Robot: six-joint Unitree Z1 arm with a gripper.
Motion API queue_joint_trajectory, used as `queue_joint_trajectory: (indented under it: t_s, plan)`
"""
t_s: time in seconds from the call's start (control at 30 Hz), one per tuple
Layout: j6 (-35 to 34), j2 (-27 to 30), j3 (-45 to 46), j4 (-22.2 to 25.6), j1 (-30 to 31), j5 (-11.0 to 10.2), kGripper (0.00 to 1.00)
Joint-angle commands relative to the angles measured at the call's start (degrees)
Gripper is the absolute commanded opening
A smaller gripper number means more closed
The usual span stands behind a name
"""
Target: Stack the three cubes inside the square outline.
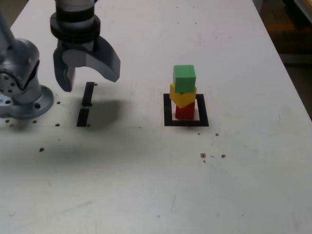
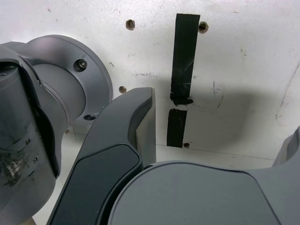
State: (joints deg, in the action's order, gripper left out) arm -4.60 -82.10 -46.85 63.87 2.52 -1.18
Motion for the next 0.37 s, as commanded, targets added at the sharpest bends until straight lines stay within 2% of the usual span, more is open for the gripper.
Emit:
queue_joint_trajectory:
  t_s: [0.0, 0.33]
  plan:
    - [-0.07, 0.47, 0.36, 0.05, -0.06, 0.16, 1.0]
    - [0.81, -0.66, 5.43, -2.29, -0.06, 0.91, 1.0]
